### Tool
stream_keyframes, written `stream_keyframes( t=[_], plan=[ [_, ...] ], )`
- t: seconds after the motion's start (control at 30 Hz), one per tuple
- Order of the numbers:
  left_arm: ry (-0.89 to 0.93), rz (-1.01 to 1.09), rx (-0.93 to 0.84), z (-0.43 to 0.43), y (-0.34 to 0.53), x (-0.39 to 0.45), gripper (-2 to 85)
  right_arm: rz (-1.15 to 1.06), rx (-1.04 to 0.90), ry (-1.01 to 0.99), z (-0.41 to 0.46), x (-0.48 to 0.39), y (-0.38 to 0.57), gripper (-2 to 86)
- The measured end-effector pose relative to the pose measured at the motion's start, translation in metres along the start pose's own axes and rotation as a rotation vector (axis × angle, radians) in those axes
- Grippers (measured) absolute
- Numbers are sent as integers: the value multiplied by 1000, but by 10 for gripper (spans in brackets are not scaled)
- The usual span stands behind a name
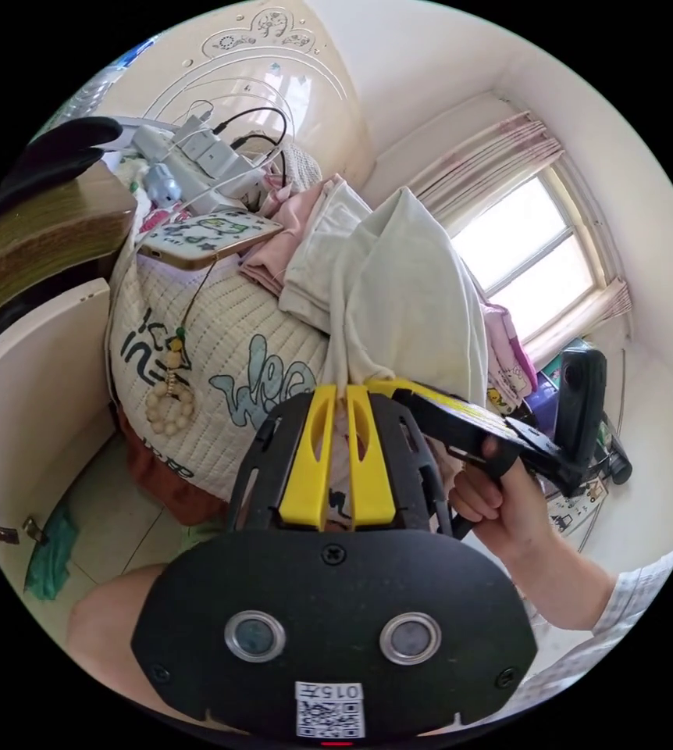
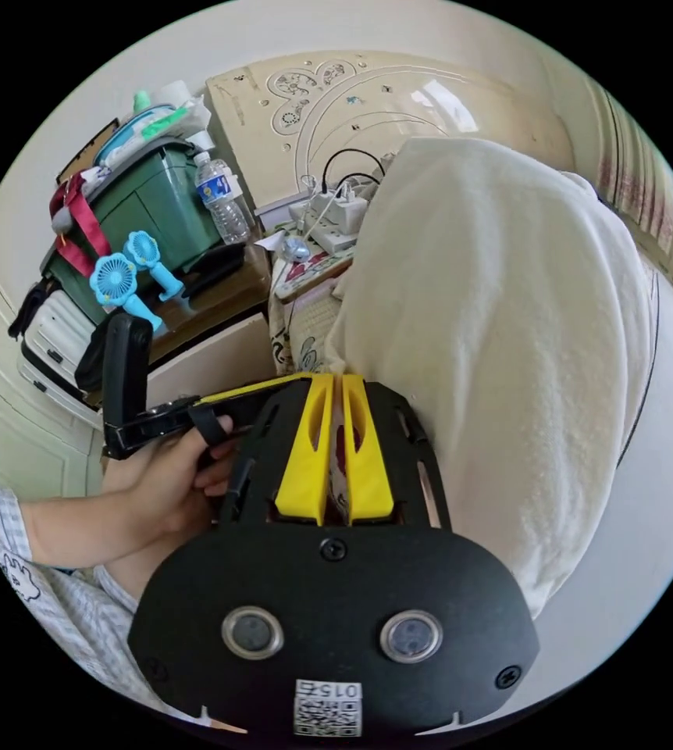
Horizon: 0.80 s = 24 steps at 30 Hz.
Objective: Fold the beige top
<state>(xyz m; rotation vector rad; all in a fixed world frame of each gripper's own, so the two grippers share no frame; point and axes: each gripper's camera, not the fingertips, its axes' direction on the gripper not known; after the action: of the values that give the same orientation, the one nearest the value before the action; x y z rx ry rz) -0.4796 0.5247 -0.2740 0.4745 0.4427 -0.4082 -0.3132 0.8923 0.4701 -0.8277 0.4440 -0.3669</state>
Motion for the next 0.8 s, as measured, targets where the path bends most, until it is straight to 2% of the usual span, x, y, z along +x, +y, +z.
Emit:
stream_keyframes(
  t=[0.2,0.57,0.67,0.8],
  plan=[
    [-57,34,-12,4,1,18,0,-94,-70,177,12,-65,-58,6],
    [-100,85,-3,-3,3,45,-3,-87,-79,197,-25,-124,-177,5],
    [-94,61,1,-10,2,50,-3,-28,-46,177,-48,-135,-211,5],
    [-145,135,92,-47,2,77,-5,217,51,-3,-122,-115,-260,4]
  ],
)
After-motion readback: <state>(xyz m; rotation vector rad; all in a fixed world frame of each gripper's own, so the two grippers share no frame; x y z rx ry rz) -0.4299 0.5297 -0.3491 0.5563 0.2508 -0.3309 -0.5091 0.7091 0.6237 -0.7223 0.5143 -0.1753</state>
